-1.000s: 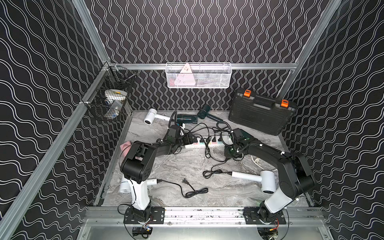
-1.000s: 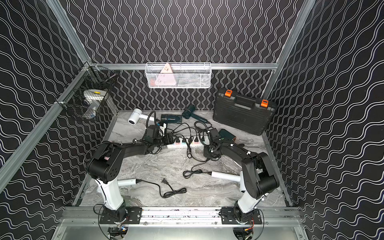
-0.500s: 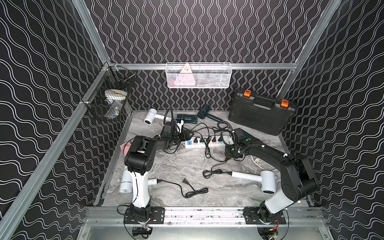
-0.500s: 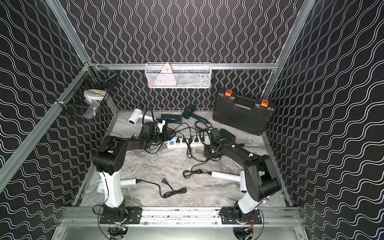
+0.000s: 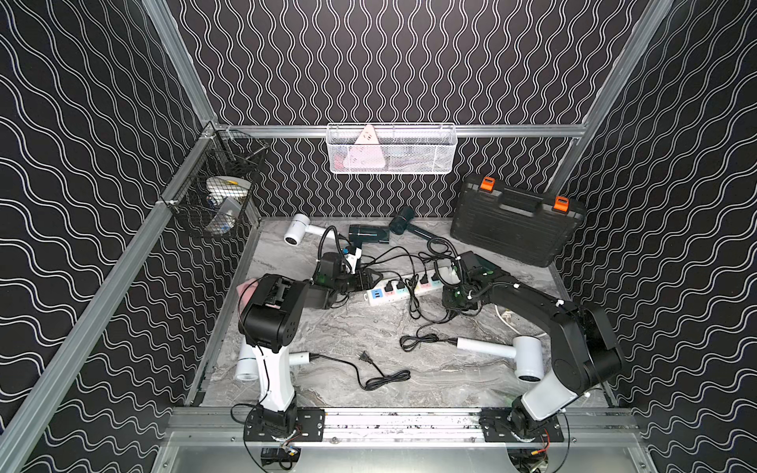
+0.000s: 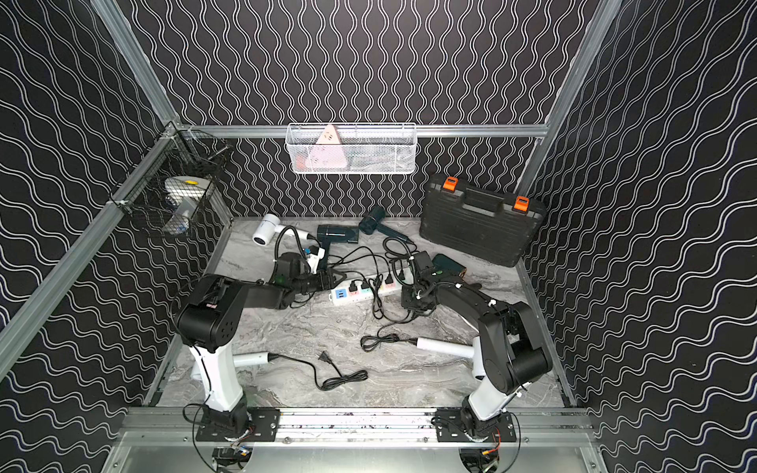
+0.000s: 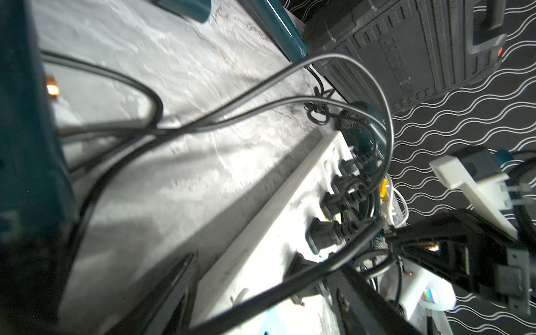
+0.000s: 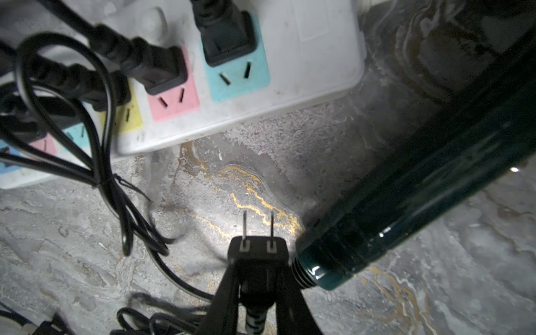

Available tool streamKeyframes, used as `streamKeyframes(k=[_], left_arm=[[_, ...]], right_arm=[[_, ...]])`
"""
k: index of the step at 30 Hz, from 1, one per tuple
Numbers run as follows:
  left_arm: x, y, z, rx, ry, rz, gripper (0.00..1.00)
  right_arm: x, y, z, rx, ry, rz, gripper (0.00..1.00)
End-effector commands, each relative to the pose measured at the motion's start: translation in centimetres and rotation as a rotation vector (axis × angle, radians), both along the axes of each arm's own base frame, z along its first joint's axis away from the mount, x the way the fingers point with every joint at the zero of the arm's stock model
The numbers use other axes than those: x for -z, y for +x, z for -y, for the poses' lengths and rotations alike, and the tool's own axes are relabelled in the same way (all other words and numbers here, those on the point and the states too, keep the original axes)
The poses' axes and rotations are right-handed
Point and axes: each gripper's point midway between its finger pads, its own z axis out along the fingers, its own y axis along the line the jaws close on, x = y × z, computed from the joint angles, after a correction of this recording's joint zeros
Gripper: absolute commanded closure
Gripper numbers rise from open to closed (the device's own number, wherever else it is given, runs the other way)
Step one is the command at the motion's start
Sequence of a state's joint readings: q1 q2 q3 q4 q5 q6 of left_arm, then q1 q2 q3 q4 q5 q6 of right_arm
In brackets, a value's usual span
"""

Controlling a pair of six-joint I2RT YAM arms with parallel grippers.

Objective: Charge the blow dryers
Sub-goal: Adjust the socket at the center of the board.

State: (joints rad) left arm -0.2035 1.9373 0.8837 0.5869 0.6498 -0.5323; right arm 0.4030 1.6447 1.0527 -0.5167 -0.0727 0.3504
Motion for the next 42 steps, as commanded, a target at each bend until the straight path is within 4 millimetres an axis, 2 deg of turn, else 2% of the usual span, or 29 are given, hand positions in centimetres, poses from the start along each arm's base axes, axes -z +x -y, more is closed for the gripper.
streamKeyframes(k=[1,6,13,20,23,30,32,35,39,42], left_arm=[[-1.4,-0.8,0.6,-0.001,-0.041,0.029,0.26],[-1.1,-2.2,1.0,-0.021,-0.019,0.016,0.26],[-0.9,-2.8,-0.5,-0.094,0.108,0.002,0.25],[-1.7,-3.6,-1.6,-0.138,0.246,0.029,0.25],[-1.3,-3.5,-1.6,-0.127,0.263,0.032,0.25],[-1.8,-3.3,-0.6,-0.086,0.225,0.041,0.25],[-1.4,-3.2,-0.2,-0.062,0.219,0.020,0.24],[-0.9,-3.0,0.6,-0.031,0.196,-0.005,0.25],[-0.8,-2.7,0.5,-0.038,0.203,-0.016,0.26],[-2.1,-2.6,0.3,-0.051,0.202,0.010,0.26]], right_arm=[[0.0,-0.2,-0.1,-0.021,-0.007,-0.011,1.00],[0.1,-0.3,0.2,-0.029,-0.020,-0.002,1.00],[-0.2,0.1,0.4,-0.040,-0.036,0.031,1.00],[-0.8,0.5,-0.1,-0.090,-0.018,0.092,1.00],[-1.7,0.6,-0.6,-0.135,0.014,0.159,1.00],[-2.3,-0.1,-0.7,-0.291,-0.018,0.241,1.00],[-2.1,-0.3,-0.6,-0.315,-0.028,0.252,1.00],[-1.4,-0.5,-0.3,-0.328,-0.068,0.175,1.00],[0.0,-0.8,-0.3,-0.332,-0.076,0.106,1.00],[0.4,-0.6,-0.1,-0.329,-0.097,0.089,1.00]])
